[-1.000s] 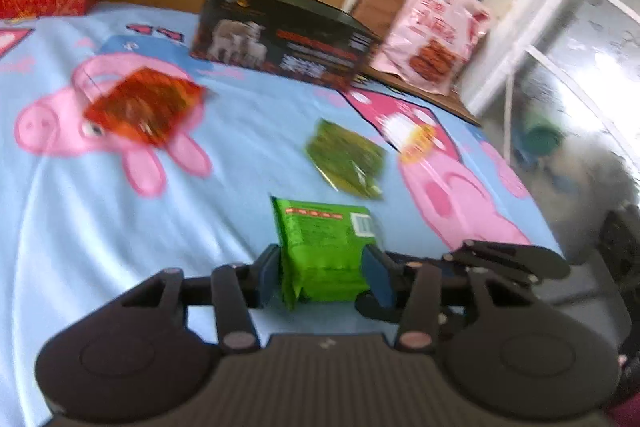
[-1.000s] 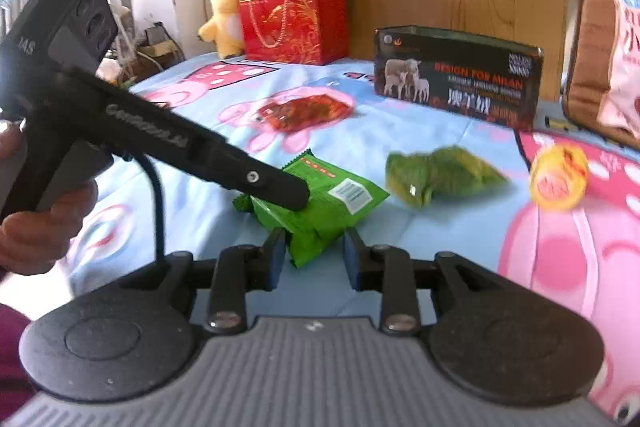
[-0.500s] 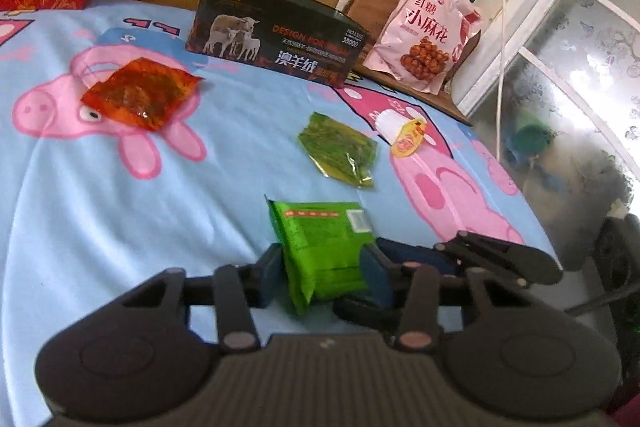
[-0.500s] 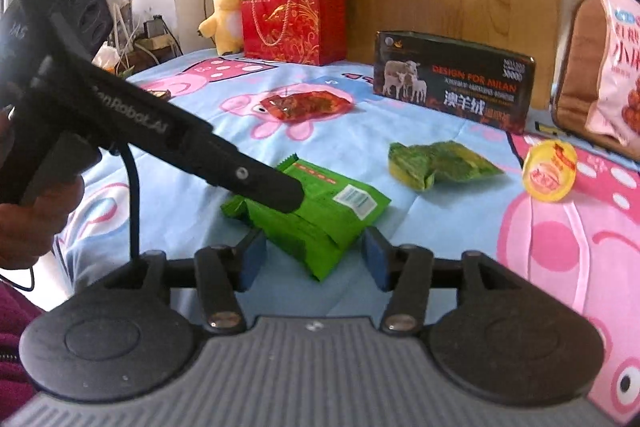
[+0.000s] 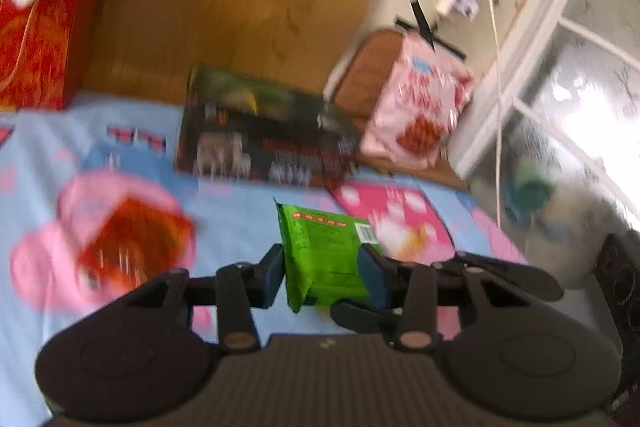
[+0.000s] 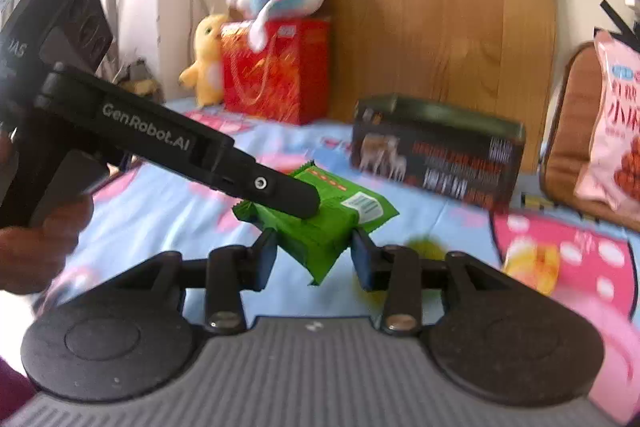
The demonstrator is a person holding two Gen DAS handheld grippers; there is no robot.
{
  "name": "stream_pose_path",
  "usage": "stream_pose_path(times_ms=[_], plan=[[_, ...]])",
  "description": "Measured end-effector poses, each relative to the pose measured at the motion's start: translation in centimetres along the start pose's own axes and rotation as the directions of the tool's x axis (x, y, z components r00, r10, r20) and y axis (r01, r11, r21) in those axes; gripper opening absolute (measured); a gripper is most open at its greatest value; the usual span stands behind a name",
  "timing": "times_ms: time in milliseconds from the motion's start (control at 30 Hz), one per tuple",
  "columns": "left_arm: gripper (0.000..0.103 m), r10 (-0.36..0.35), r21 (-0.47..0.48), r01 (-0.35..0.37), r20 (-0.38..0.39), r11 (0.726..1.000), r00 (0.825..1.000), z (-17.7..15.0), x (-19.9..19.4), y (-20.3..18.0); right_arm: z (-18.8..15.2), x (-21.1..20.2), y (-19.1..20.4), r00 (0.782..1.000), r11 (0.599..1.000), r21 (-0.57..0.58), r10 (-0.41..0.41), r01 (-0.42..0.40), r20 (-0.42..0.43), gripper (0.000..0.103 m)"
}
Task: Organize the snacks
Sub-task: 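Lift the bright green packet into the black box and open the left gripper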
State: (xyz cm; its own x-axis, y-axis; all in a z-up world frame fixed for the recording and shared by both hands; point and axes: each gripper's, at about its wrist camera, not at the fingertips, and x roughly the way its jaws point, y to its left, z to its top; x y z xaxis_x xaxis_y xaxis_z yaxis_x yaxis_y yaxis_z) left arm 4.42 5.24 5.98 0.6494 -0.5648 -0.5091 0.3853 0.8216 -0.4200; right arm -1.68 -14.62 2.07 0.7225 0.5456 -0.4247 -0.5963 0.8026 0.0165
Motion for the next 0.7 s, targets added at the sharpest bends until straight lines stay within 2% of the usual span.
stream_pose_path(times_ms=[200, 333, 533, 633, 667, 700], plan=[[0.04, 0.021, -0.021, -0.02, 0.093, 1.0, 0.995, 7.2, 3.5, 1.7, 5.4, 4.1, -3.9, 0.996, 0.998, 0.05, -0.027, 0.023, 0.086, 0.043], [0.04, 0.088, -0.03, -0.085, 0.114, 0.996, 0.99, 10.6, 7.1, 2.5, 8.2, 7.8, -6.5, 0.995, 0.993, 0.108, -0.049, 0.04, 0.084, 0.043], [0.042, 0.174, -0.029, -0.172, 0.095, 0.985, 0.98, 11.9, 11.7, 2.7, 8.9, 11.8, -8.6, 0.994, 0.982, 0.165, -0.103, 0.096, 0.031, 0.044], [0.044, 0.194, -0.045, -0.191, 0.078, 0.981, 0.978, 12.0, 13.5, 3.2, 8.7, 12.9, -9.1, 0.989, 0.974, 0.176, -0.146, 0.145, -0.004, 0.049], [0.044, 0.197, -0.051, -0.194, 0.07, 0.98, 0.978, 12.1, 13.8, 3.3, 8.7, 12.9, -9.2, 0.986, 0.97, 0.176, -0.169, 0.168, -0.008, 0.057], [0.044, 0.208, -0.064, -0.203, 0.069, 0.977, 0.976, 12.2, 13.8, 3.3, 8.7, 12.7, -9.3, 0.983, 0.968, 0.175, -0.184, 0.182, -0.005, 0.058]])
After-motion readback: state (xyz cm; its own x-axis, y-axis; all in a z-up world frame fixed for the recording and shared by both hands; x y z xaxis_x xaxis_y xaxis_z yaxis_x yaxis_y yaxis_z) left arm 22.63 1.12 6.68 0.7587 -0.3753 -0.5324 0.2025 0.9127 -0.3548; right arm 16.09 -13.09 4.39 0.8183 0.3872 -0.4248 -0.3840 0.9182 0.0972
